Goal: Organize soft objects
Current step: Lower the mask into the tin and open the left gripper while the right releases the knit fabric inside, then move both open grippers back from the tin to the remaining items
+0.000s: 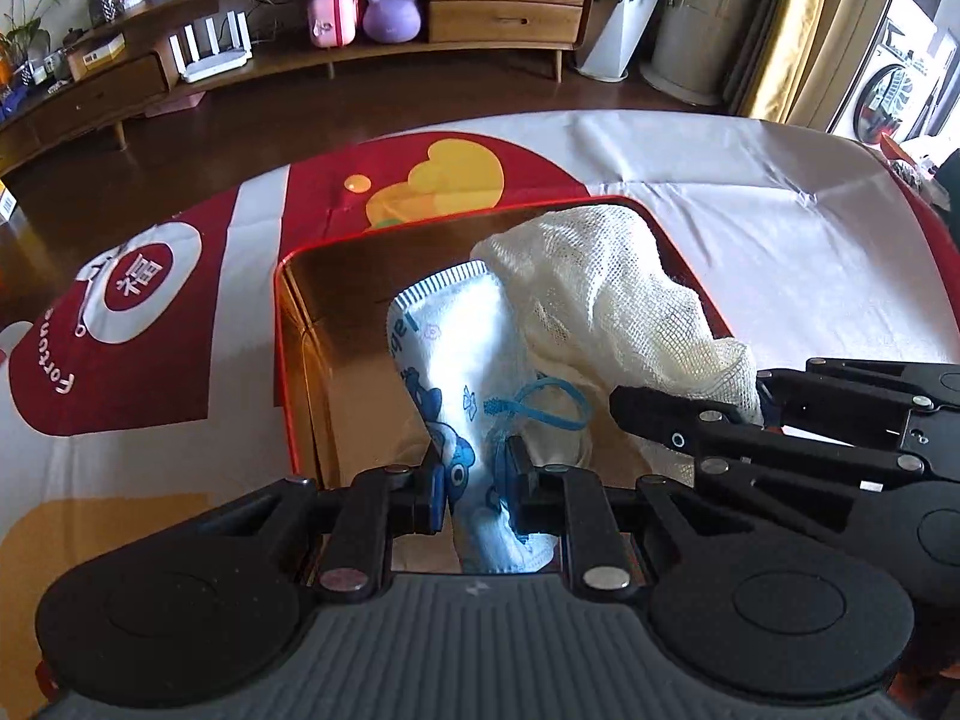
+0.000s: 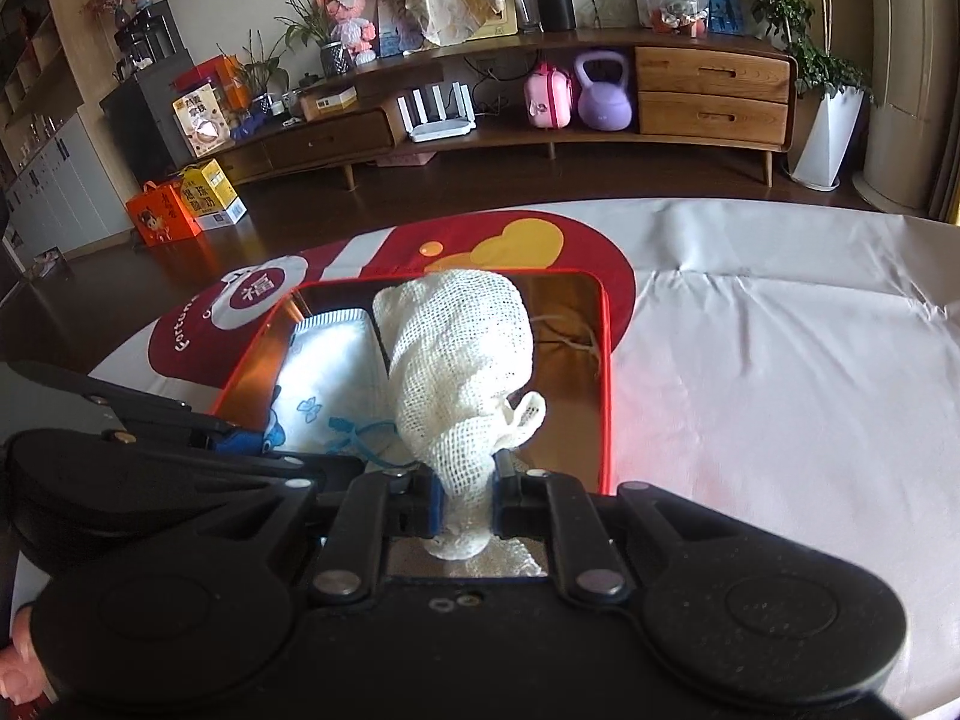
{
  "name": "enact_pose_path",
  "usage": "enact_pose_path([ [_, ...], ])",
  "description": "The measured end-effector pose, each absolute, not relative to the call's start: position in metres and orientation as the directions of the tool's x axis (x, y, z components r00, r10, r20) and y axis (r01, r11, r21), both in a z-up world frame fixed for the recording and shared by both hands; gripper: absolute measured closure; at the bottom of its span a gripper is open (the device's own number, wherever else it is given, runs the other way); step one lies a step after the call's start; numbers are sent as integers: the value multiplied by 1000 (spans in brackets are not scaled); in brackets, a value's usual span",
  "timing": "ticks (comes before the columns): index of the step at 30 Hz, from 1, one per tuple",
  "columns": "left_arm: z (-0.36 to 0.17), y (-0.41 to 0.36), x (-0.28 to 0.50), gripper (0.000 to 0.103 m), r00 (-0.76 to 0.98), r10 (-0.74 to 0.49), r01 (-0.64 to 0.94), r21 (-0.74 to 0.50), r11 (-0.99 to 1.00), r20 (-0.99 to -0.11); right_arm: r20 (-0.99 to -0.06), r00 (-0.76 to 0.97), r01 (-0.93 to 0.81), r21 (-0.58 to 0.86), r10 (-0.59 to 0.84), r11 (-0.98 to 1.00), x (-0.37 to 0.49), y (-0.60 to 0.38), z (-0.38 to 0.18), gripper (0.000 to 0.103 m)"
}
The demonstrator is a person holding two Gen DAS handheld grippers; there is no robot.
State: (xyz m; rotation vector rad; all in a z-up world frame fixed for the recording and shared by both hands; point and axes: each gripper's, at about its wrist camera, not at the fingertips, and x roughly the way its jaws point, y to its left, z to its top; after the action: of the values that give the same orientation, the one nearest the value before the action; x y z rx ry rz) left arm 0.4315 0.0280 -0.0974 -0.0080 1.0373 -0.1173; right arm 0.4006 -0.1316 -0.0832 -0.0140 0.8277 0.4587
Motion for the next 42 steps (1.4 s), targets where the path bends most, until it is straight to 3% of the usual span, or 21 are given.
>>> enact_pose_path([
  [11, -102, 30, 431, 83, 503, -105, 80, -75, 994, -858, -704, 601, -447, 96, 378, 889, 392, -132, -72, 80],
  [14, -99, 32, 429, 74, 505, -107, 70, -83, 994, -857, -701, 598, -453, 104, 388, 886, 390, -138, -68, 74],
  [15, -97, 32, 428, 67, 506, -106, 69, -83, 994, -856, -697, 601, -452, 106, 390, 886, 389, -141, -66, 72],
  [16, -96, 32, 427, 51, 508, -104, 70, -80, 994, -855, -694, 604, -454, 106, 392, 885, 389, -143, -65, 68],
  [18, -92, 33, 424, 39, 529, -91, 67, -66, 996, -844, -693, 603, -457, 107, 396, 883, 388, -147, -63, 64],
  [21, -87, 36, 421, 39, 538, -111, 62, -92, 994, -836, -685, 605, -465, 112, 407, 878, 386, -152, -58, 57],
  [23, -82, 37, 418, 39, 544, -110, 59, -94, 994, -832, -679, 608, -470, 111, 412, 876, 383, -154, -55, 41],
  [24, -80, 37, 417, 38, 546, -113, 58, -97, 994, -830, -675, 610, -474, 109, 415, 874, 381, -155, -53, 39],
  [42, -25, 35, 344, 36, 613, -127, 77, -101, 992, -780, -619, 646, -484, 120, 447, 867, 313, -188, 1, 21],
])
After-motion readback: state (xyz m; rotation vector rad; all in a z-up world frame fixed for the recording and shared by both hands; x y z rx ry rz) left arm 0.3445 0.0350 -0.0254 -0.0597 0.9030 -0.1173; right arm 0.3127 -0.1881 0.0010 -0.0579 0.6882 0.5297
